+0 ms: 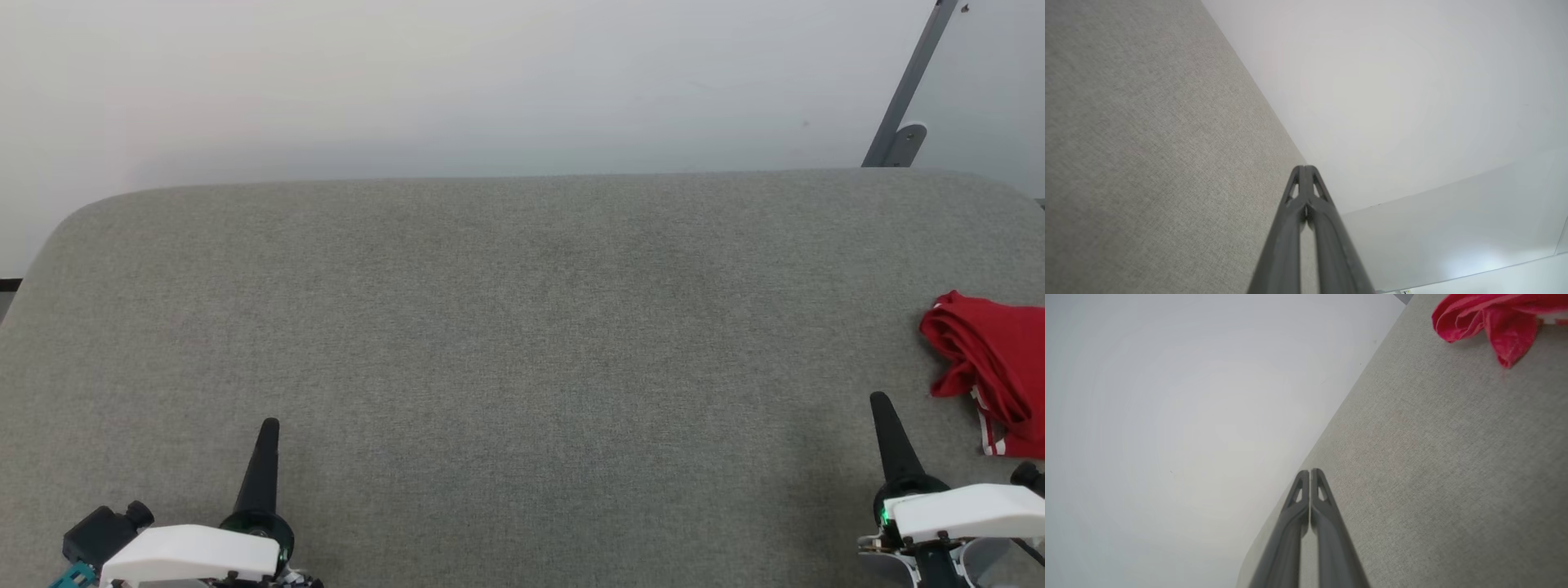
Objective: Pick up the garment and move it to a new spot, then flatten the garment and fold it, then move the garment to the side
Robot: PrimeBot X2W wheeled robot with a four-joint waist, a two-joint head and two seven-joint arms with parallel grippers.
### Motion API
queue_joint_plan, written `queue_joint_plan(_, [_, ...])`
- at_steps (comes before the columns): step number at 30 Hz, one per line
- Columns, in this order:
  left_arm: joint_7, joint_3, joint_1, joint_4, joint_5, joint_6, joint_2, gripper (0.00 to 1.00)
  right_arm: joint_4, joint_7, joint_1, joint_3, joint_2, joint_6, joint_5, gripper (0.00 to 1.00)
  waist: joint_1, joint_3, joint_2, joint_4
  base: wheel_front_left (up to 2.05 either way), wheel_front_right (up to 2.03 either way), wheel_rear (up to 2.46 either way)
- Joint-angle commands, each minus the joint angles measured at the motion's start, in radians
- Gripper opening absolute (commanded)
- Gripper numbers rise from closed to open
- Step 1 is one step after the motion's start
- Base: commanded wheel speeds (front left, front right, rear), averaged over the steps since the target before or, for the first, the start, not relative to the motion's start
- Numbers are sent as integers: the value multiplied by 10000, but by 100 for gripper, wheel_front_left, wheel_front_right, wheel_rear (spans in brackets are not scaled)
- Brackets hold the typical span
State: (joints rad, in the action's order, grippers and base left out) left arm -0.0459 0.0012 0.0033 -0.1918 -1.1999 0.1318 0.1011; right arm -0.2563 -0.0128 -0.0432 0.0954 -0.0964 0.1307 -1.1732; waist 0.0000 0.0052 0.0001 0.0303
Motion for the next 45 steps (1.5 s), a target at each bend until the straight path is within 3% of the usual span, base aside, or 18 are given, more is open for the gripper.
queue_joint_plan(1, [79,87,-288,33,-339,-12,22,0,130,92,-229,36,26,1,-299,0,0,-1,-1,-9,0,0,0])
queue_joint_plan(45, [1109,681,-1004,-422,-3635,-18,-211,0,137,1078,-613,178,400,1,-3623,0,0,-16,-1,-233,0,0,0])
